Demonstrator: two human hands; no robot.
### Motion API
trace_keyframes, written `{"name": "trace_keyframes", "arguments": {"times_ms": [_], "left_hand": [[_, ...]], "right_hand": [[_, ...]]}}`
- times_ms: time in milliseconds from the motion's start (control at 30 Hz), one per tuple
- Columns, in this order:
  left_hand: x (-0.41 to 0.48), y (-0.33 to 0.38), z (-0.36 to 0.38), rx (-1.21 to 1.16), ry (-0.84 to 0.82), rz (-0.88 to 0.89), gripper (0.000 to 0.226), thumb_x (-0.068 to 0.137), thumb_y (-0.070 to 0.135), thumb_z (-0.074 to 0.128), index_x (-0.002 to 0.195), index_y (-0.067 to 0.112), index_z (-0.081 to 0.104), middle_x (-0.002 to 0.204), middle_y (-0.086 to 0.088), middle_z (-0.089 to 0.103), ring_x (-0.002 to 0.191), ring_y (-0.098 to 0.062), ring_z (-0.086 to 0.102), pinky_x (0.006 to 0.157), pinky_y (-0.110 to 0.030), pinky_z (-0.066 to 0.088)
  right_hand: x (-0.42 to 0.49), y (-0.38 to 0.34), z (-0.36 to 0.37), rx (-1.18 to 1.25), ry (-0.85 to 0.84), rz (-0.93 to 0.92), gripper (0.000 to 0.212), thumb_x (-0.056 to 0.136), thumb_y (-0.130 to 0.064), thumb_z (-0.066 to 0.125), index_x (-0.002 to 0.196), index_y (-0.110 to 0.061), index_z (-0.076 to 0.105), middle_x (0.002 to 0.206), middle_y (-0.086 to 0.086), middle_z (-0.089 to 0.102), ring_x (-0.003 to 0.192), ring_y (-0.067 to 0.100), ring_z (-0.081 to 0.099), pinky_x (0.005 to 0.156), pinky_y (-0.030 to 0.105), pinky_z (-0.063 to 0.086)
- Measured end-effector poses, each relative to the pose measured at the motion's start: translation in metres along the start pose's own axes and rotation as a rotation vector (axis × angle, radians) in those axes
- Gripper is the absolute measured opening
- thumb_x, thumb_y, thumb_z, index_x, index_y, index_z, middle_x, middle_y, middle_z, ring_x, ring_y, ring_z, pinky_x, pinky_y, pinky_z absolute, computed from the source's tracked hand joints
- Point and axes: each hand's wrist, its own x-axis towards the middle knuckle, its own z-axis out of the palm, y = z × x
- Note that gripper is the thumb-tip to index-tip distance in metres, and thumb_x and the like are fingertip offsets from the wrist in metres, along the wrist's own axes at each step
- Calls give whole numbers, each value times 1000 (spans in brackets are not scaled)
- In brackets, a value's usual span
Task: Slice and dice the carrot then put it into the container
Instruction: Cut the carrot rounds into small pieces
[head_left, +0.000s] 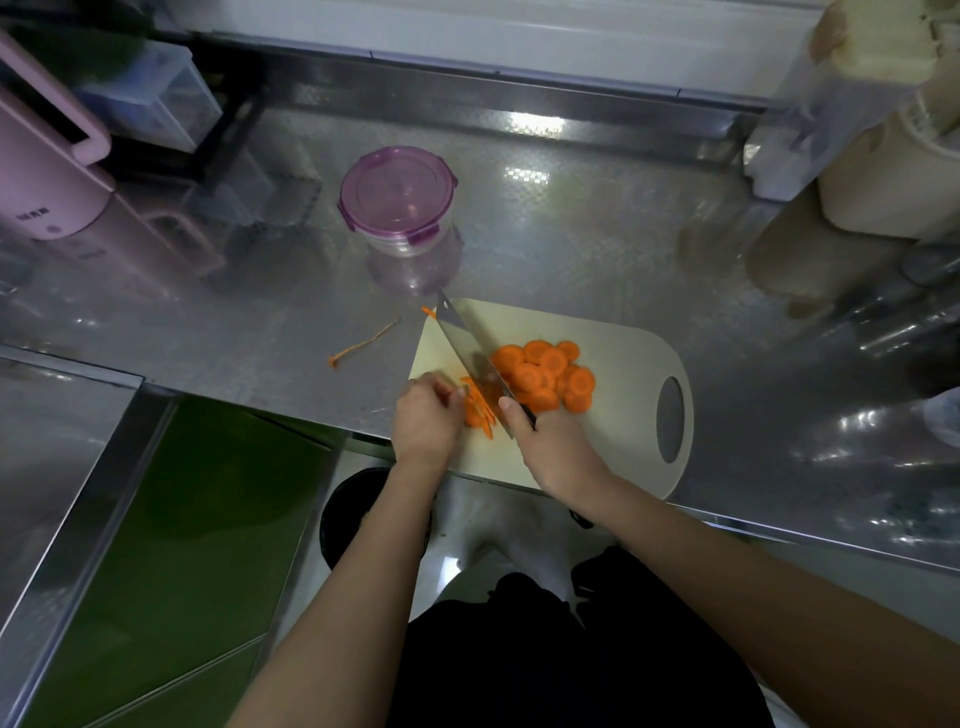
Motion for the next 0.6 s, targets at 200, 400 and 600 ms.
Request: {"name": "trace_keyframes", "arguments": {"times_ms": [200,400,600], "left_hand": [[-19,-9,6,-107,124,-107,12,88,19,60,85,8,58,93,-13,63,89,-31,59,76,-33,46],[-29,-12,13,-158,148,-61,13,81,17,65,91,9,59,92,-5,60,81,-20,58,76,-30,48],[-30,-9,13,-225,122,-76,9,84,17,65,84,9,63,74,2,62,70,-13,58,71,-27,48]], "right_hand": [[-1,3,1,6,-3,2,61,98,-46,36,77,7,55,63,15,52,63,28,55,64,34,44],[-1,0,5,-46,-36,-14,56,99,-45,35,61,-6,47,54,8,48,58,21,52,62,30,39],[2,-3,4,-113,-93,10,64,98,-49,33,76,6,58,64,14,54,69,28,57,63,33,44]]}}
